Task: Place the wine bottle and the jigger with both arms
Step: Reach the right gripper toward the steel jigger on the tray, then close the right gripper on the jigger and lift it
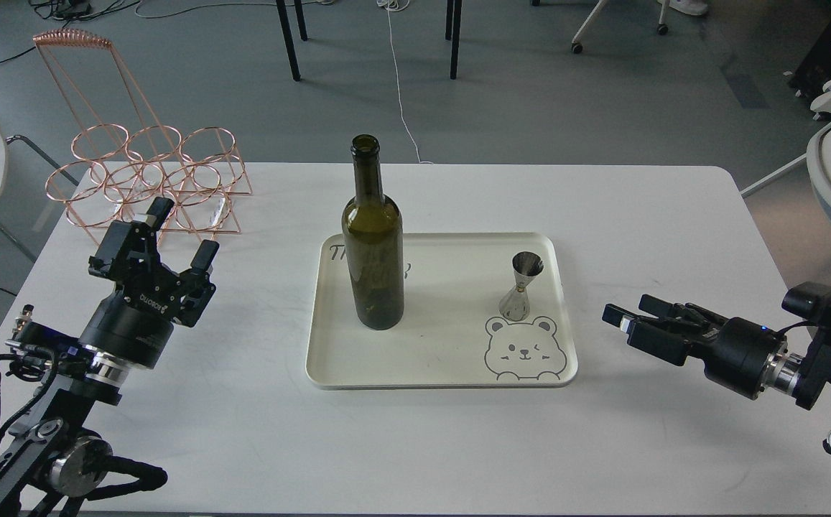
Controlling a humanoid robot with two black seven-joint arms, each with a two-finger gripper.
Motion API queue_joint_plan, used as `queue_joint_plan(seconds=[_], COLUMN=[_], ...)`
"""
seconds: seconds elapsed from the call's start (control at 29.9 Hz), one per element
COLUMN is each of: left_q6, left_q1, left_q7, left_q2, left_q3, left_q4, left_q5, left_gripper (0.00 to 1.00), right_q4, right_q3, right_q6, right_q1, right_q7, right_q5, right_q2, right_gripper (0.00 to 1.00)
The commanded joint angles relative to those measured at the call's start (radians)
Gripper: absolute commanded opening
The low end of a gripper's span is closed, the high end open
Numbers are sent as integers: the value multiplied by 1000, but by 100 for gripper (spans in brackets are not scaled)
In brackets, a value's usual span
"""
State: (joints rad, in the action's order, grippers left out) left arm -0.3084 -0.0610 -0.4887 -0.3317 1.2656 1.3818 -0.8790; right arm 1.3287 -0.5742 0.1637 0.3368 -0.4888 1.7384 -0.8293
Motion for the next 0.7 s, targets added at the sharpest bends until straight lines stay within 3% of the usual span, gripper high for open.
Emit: queue_joint_plan(seconds=[0.0,0.23,0.67], left_q6=[0,0,2], left_q1=[0,-3,-3], left_q7=[0,0,0], left_q2=[-1,-4,-6], left_q3=[0,6,9], left_q4=[0,10,11], left_q5=[0,0,0], left_gripper=[98,98,98], right_q4=[-109,-259,-535], right_q3=[22,28,106], right_q6=[117,260,325], right_q1=[53,120,217], right_q7=[0,0,0], right_q5=[153,346,417], right_q2=[93,275,493], right_gripper=[99,99,91])
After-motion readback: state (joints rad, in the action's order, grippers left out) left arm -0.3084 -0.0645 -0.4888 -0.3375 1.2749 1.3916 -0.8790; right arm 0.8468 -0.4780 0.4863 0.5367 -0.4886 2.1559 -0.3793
